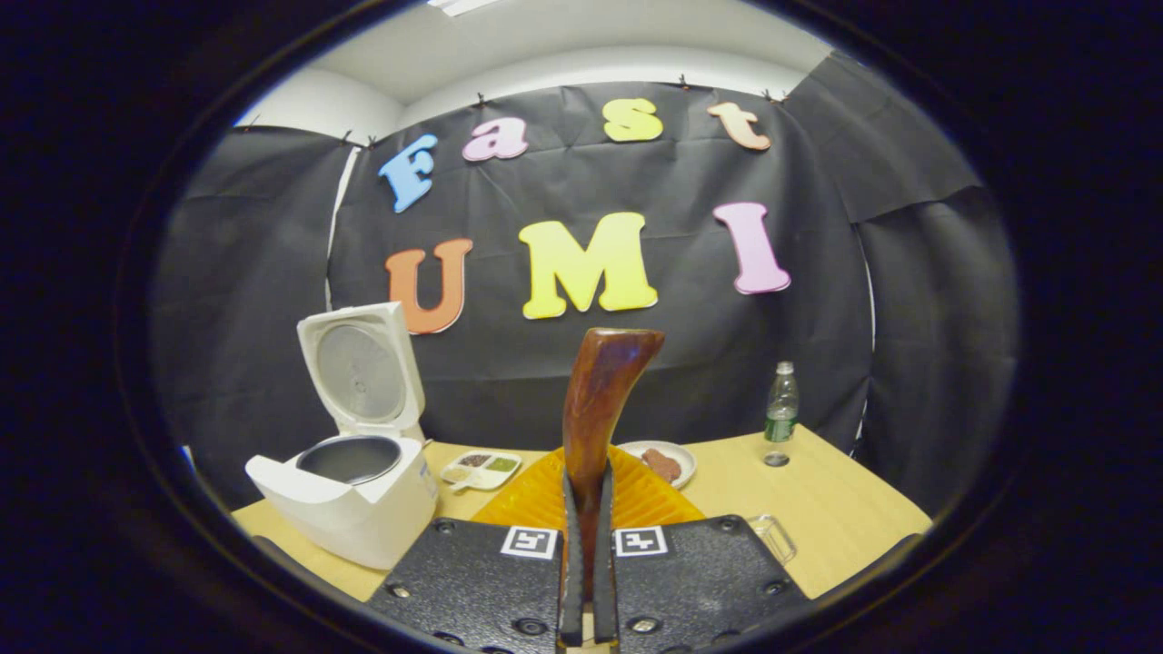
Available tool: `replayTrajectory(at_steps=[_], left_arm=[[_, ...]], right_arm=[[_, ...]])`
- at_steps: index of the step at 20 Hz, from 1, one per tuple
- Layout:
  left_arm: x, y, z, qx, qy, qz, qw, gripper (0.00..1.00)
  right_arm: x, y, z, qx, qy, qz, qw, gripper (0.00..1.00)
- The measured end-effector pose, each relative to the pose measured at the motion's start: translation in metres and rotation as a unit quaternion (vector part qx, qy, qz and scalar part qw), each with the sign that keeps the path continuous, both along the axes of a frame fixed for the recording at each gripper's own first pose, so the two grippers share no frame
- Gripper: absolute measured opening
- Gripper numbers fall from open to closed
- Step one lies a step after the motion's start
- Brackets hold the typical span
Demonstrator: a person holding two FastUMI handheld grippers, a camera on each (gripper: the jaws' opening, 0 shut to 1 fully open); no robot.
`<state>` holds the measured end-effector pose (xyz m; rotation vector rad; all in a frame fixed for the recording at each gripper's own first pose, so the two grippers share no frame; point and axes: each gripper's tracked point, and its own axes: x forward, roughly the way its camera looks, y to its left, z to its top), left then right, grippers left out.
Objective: Close the left gripper, press the button to open the rice cooker; take a wooden spoon from the chopstick holder with the right hand, scoop a spoonful of rice and pour it into the rice cooker, then put the wooden spoon back into the chopstick holder.
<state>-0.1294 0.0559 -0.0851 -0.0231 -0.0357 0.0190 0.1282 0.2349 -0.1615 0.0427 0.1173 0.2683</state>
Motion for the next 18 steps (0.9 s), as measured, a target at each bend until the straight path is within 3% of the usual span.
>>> replayTrajectory(at_steps=[4, 12, 14, 18], left_arm=[[-0.012, 0.01, 0.001, -0.007, -0.01, 0.014, 1.0, 0.94], [-0.025, 0.001, -0.002, -0.006, -0.017, -0.018, 1.0, 0.95], [-0.024, 0.003, -0.003, -0.005, -0.017, -0.019, 1.0, 0.95], [-0.021, 0.003, -0.009, -0.012, -0.009, -0.023, 1.0, 0.95]], right_arm=[[0.002, 0.024, -0.054, -0.034, 0.035, -0.009, 0.999, 0.1], [-0.011, 0.035, -0.112, -0.1, 0.075, -0.016, 0.992, 0.1], [-0.014, 0.043, -0.11, -0.096, 0.073, -0.014, 0.993, 0.1], [-0.03, 0.083, -0.119, -0.038, 0.115, 0.028, 0.992, 0.1]])
